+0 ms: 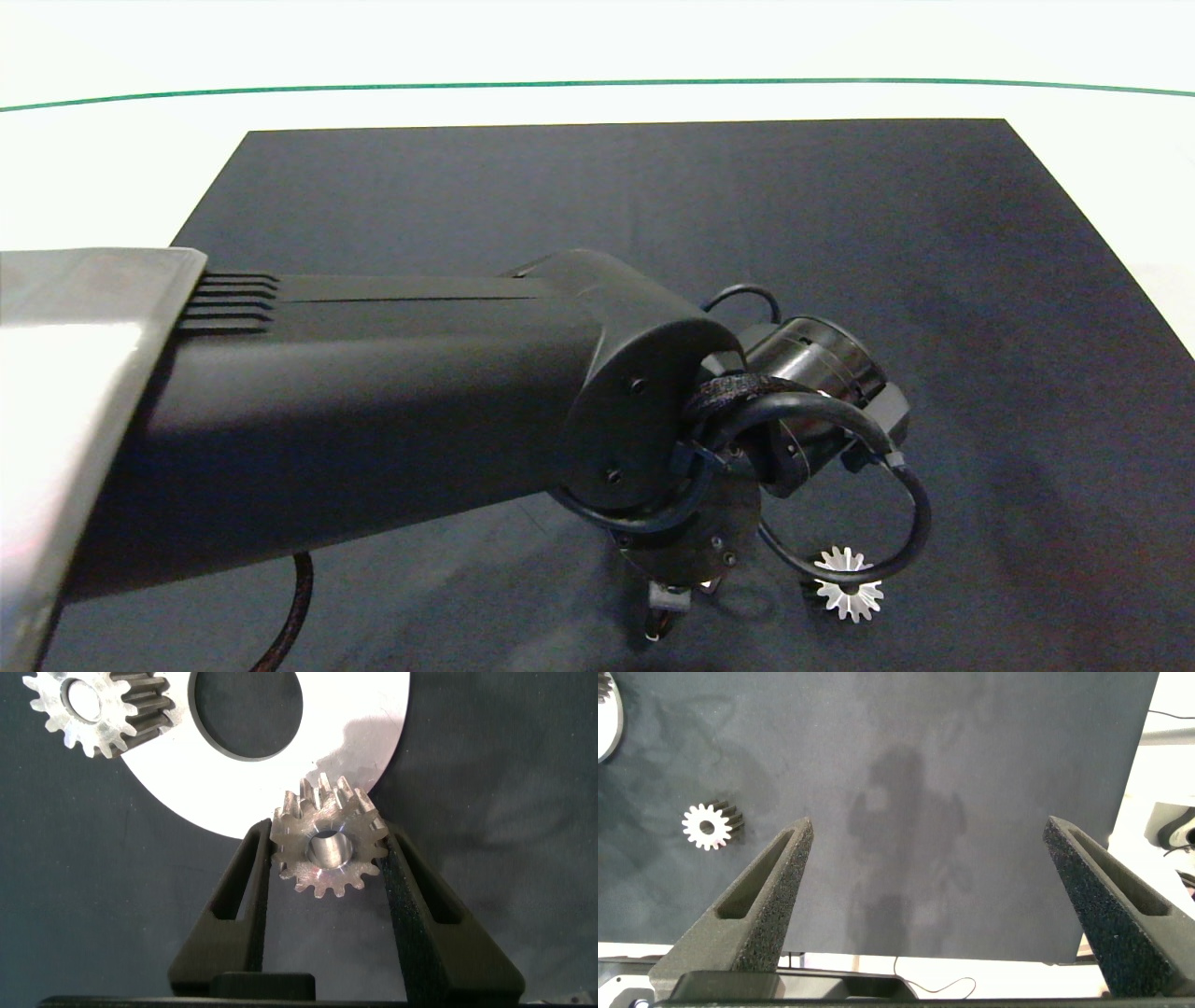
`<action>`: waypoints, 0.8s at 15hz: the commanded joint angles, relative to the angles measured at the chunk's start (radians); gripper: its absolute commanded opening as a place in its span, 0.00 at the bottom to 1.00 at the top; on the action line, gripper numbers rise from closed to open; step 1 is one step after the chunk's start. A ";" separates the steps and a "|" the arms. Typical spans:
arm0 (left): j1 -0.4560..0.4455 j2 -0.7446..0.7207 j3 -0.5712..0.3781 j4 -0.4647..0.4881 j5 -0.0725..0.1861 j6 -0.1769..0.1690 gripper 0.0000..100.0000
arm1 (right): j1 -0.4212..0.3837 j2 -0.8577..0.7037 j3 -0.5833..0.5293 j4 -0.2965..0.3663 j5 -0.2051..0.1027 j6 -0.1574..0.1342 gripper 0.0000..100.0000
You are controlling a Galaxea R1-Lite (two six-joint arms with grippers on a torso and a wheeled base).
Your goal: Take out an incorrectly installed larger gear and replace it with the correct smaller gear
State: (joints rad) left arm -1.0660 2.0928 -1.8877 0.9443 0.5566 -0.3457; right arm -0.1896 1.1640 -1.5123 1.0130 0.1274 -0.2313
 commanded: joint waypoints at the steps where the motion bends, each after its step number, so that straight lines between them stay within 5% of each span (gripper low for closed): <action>1: 0.003 -0.026 0.059 -0.044 0.003 -0.002 0.25 | 0.001 0.000 0.001 0.006 0.001 -0.002 1.00; 12: 0.003 -0.048 0.104 -0.111 0.002 -0.013 0.25 | 0.002 0.000 0.003 0.006 0.001 -0.002 1.00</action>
State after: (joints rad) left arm -1.0640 2.0509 -1.7866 0.8279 0.5560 -0.3560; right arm -0.1874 1.1640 -1.5096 1.0130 0.1274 -0.2317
